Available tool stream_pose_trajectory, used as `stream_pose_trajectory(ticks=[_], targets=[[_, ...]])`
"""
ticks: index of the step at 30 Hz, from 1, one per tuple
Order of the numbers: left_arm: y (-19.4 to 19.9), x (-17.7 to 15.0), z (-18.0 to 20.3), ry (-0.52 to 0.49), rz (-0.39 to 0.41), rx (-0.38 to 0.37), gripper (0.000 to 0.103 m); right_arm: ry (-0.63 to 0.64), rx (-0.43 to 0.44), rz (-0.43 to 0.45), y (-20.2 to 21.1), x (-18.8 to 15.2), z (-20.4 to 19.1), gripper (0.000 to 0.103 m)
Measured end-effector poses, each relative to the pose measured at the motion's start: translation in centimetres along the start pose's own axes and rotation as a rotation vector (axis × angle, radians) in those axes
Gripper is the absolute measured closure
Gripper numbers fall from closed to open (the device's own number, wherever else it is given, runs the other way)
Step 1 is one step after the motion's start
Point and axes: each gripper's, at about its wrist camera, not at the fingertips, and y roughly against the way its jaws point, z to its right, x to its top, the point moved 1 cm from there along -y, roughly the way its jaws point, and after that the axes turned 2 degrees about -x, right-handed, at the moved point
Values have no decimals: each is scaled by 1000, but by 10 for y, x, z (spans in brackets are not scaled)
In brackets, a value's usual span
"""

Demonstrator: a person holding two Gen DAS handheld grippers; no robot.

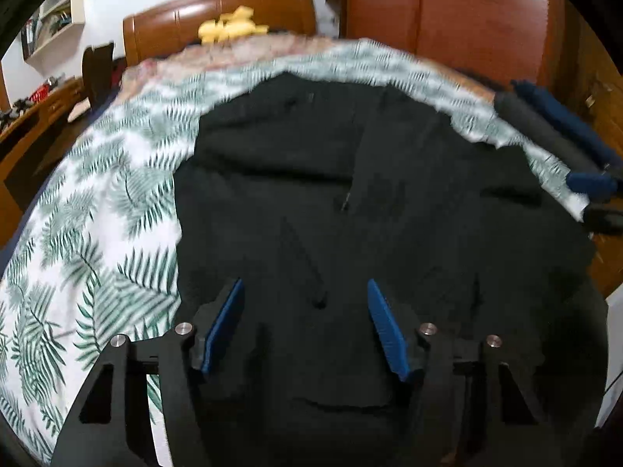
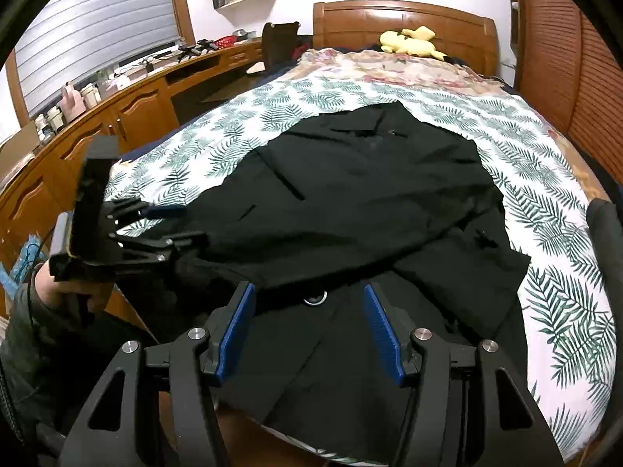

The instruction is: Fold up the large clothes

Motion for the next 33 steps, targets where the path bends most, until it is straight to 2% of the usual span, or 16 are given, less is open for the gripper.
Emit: stream_pose_trajectory(ticks=[1,4,6,8,9,10,14,20,22,25,28,30,31,32,33], targets=[[-3,-2,-2,10,-14,-14,39,-5,1,-1,-1,0,1,43],[-7,-4,-4,25,-31,-84,62,-15,18,-3,-3,1,1,43],[-8,-5,-5,31,-39,-127,72,-11,37,-4,-6,1,-3,43],[-8,-5,-4,22,-43,-152,88,-3,29,-9,-11,2,-8,43],[-7,-4,-2,12,-41,-155,90,-4,32,-9,-13,3,-9,43],[-6,-4,-1,4,-36,-147,97,-9,37,-11,-15,4,-10,43],[3,5,-9,10,13,-97,99,-12,52,-11,-25,9,-19,43],[17,15,-35,37,84,23,99,11,98,3,-44,21,-42,44],[24,17,-46,63,106,36,99,30,108,8,-53,27,-52,49],[36,15,-62,116,134,35,99,56,127,19,-69,35,-61,54],[46,15,-69,128,166,65,97,74,135,14,-85,42,-69,57],[52,14,-74,136,190,72,77,85,136,4,-95,44,-73,58],[56,13,-77,148,206,68,58,91,139,-3,-100,44,-75,59],[59,13,-80,158,217,64,43,98,140,-11,-104,44,-76,61],[59,14,-80,164,220,68,35,102,142,-19,-107,44,-77,62]])
